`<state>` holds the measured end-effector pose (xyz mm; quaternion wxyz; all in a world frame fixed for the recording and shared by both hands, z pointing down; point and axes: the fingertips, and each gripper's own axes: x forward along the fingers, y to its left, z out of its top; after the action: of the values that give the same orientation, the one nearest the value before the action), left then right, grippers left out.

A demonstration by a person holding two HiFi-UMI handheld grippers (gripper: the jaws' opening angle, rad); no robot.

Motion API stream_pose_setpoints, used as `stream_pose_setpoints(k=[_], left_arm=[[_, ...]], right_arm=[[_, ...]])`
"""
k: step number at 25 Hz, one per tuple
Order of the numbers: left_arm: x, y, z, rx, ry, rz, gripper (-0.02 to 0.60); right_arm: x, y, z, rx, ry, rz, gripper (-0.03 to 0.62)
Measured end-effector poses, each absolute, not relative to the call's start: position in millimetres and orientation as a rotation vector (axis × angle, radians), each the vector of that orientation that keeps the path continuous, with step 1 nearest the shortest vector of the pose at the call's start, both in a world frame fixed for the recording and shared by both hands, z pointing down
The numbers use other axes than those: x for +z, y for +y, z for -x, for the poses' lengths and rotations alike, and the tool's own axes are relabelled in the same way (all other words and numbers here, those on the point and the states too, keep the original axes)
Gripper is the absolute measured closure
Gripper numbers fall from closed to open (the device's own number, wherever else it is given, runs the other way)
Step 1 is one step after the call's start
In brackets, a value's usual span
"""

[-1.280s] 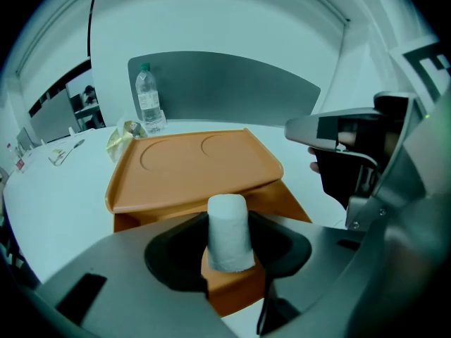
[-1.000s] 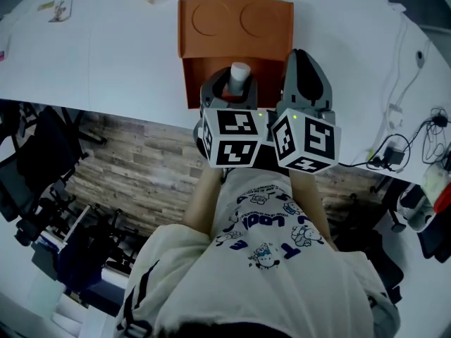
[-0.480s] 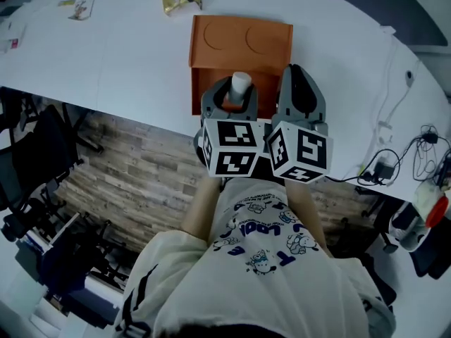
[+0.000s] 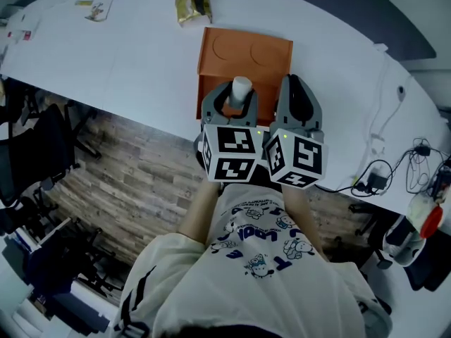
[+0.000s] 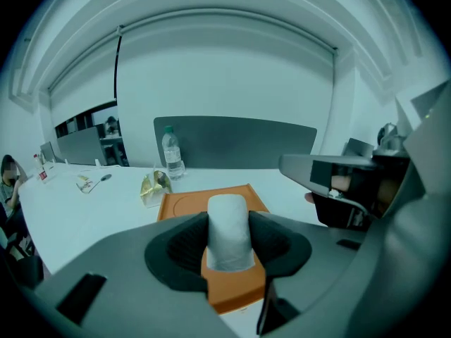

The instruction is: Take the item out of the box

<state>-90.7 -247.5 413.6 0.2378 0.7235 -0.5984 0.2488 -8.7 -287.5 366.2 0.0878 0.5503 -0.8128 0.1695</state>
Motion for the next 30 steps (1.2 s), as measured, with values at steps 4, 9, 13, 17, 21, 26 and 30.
stream_pose_setpoints(k=[4,9,13,17,21,26,30], left_arm=[[400.0,-245.5,96.7,0.648,-1.683,-1.989,0.393],[382.5,-244.0,101.3,0.606,-1.724,-2.007,0.393],[368.3,-241.1,105.0,0.578,-1.757,-2.023,0.393],[354.5,-239.0,107.2,0.562,-1.793,-2.037,0.393],[342.4,-234.0,108.8,0.528,-1.818,-2.059,0.393],[329.1,-228.9,110.0,0.5,-1.846,-2.085,0.393],[317.7,-223.9,108.4,0.457,-1.876,-2.104,0.393]], right_arm=[[356.1,-282.7,11.9,0.478,-2.443,-1.632,0.54],[341.6,-278.0,15.9,0.425,-2.466,-1.626,0.54],[331.0,-272.3,20.4,0.393,-2.488,-1.622,0.54],[323.6,-266.6,21.3,0.377,-2.504,-1.62,0.54],[317.0,-261.6,22.0,0.357,-2.512,-1.622,0.54],[308.0,-257.0,22.6,0.327,-2.525,-1.627,0.54],[303.1,-251.7,19.8,0.309,-2.53,-1.628,0.54]])
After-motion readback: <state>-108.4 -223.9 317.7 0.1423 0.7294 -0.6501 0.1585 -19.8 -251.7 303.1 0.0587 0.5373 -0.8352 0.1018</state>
